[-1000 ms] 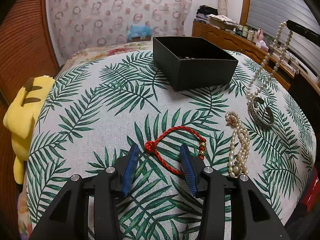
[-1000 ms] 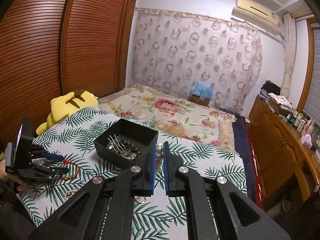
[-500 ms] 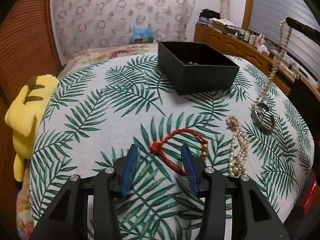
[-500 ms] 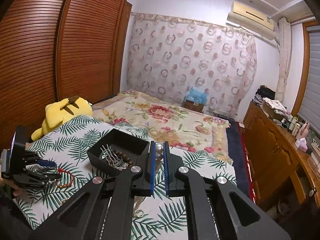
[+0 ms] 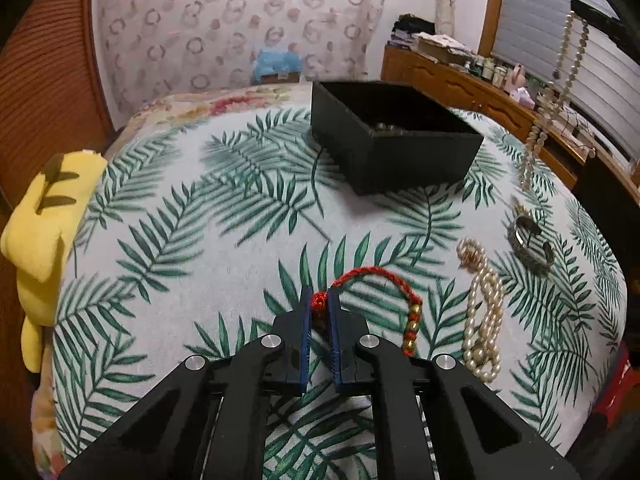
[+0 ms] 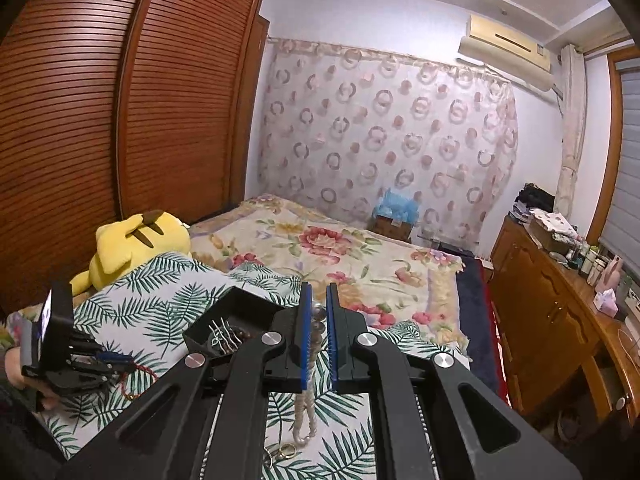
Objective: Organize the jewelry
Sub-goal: 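Grasp the red string bracelet with the left gripper while the right lifts the pearl necklace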
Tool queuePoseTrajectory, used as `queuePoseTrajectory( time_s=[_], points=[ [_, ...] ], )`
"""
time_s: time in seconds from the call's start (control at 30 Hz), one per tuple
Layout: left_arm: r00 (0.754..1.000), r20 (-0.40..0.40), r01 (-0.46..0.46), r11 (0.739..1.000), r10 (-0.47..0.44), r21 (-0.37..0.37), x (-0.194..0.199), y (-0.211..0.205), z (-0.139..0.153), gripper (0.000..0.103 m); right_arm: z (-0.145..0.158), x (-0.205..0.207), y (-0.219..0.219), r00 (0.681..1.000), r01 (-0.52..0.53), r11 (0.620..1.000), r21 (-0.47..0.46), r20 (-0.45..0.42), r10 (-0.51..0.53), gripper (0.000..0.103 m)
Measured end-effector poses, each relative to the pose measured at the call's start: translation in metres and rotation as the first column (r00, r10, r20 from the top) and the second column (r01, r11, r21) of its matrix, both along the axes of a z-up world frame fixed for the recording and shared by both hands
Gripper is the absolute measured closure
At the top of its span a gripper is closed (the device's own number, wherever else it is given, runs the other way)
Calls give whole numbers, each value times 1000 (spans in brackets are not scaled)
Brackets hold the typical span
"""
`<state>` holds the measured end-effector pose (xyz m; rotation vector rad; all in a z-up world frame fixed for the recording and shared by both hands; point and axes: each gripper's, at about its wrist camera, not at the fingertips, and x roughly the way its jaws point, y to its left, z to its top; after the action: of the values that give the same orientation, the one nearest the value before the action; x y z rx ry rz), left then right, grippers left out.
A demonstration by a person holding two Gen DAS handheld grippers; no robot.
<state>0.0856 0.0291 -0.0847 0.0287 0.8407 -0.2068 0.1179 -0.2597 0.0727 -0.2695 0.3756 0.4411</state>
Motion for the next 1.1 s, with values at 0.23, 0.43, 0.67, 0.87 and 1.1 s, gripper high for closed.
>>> queuePoseTrajectory(
  time_s=[0.23,0.43,0.67,0.87,1.1],
  points=[
    [994,103,29,999,-25,-29,6,-14,41,96,14,9,12,1000,-21,1000,4,12,21,95],
    [984,170,57,998,-52,-21,23,-31,71,96,28,21,25,999,-43,999,18,23,42,95],
    [980,191,68,997,-61,-27,39,-40,83,96,39,40,43,998,-58,998,20,30,57,95],
    [978,199,62,998,-59,-8,55,-44,92,96,44,59,49,998,-58,997,45,7,57,95],
    [981,188,40,999,-40,6,74,-45,89,96,48,85,64,998,-59,997,56,-35,61,95]
  ],
)
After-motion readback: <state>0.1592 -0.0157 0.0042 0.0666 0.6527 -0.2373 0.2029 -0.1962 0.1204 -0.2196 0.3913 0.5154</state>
